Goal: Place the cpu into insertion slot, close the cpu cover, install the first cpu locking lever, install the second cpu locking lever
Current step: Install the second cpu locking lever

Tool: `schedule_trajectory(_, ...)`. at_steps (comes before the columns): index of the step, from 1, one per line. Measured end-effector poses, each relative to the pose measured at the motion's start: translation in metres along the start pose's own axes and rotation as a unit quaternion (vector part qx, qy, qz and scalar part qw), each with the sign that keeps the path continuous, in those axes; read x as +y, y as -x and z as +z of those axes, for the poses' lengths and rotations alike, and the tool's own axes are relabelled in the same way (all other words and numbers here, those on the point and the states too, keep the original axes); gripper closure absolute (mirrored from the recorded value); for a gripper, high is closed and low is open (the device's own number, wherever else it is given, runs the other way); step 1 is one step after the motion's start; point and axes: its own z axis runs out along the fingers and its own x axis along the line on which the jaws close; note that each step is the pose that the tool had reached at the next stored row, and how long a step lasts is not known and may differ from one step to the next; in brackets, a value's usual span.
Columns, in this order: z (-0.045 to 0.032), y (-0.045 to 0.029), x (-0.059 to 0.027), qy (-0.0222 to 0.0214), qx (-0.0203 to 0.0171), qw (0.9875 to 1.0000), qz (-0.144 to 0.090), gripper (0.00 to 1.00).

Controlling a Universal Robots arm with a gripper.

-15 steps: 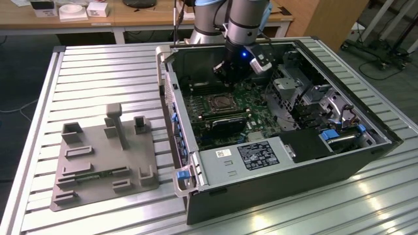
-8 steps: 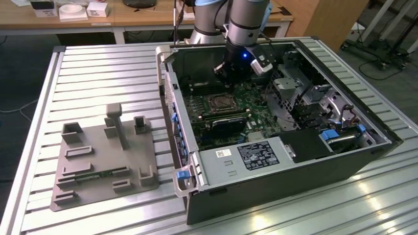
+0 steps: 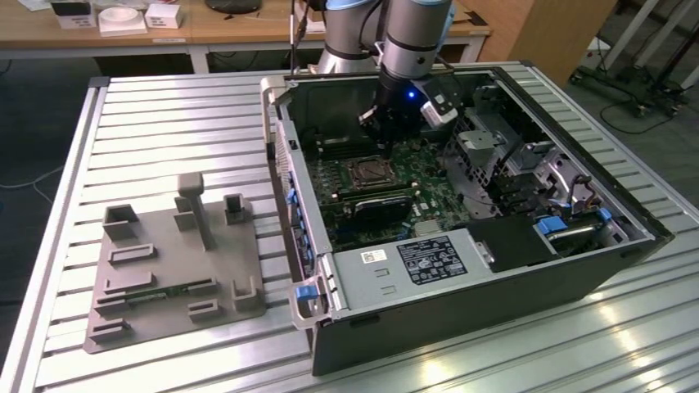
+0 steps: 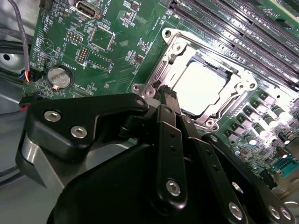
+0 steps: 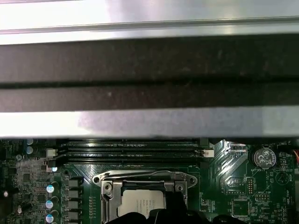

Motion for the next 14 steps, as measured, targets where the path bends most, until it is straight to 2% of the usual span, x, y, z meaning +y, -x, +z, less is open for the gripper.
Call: schedule_trajectory(14,0.0004,0.0035,-0.0021,-0.0009,0.0,1.0,0.0,0.9)
